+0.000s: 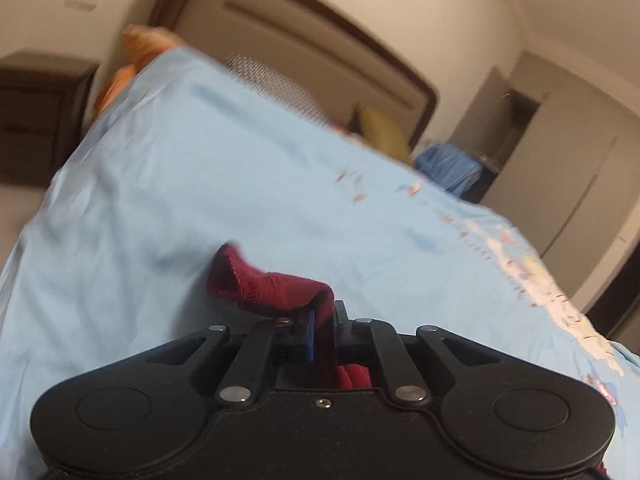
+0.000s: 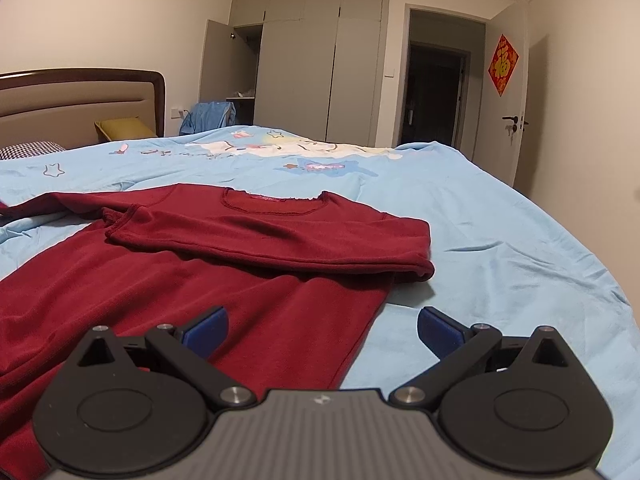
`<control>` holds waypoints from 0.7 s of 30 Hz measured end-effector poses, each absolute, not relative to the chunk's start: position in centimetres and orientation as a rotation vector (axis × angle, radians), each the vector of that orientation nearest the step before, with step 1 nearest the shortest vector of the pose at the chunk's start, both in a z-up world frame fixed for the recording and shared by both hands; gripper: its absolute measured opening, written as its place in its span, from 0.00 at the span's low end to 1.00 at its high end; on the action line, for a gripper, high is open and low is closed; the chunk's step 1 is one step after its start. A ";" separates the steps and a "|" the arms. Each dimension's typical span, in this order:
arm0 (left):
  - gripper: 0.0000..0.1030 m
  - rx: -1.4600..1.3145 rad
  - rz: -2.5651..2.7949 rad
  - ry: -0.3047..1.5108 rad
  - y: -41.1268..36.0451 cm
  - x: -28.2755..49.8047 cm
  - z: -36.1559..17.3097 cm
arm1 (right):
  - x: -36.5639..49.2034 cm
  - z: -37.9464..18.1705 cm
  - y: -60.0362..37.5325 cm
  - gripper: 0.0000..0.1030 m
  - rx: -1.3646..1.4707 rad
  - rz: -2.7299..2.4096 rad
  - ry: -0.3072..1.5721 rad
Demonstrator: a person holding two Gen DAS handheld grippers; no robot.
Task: Fold small clothes
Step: 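Lay the sleeve across the sweater body and open the left gripper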
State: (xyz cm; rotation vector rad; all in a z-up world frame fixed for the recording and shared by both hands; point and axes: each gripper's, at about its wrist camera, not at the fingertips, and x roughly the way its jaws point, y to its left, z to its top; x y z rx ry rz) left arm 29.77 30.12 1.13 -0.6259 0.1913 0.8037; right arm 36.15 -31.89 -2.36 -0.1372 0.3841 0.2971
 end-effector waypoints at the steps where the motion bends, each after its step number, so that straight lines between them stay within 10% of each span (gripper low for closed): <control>1: 0.06 -0.591 0.777 0.161 29.8 30.5 2.2 | 36.2 -2.4 -32.0 1.00 -0.133 0.295 0.382; 12: 0.06 -0.116 0.252 -0.072 15.4 38.2 14.3 | 36.4 -3.0 -33.6 1.00 -0.058 0.276 0.379; 21: 0.06 -0.029 -0.094 0.089 -1.4 42.8 9.3 | 36.0 -3.3 -35.5 1.00 -0.011 0.229 0.370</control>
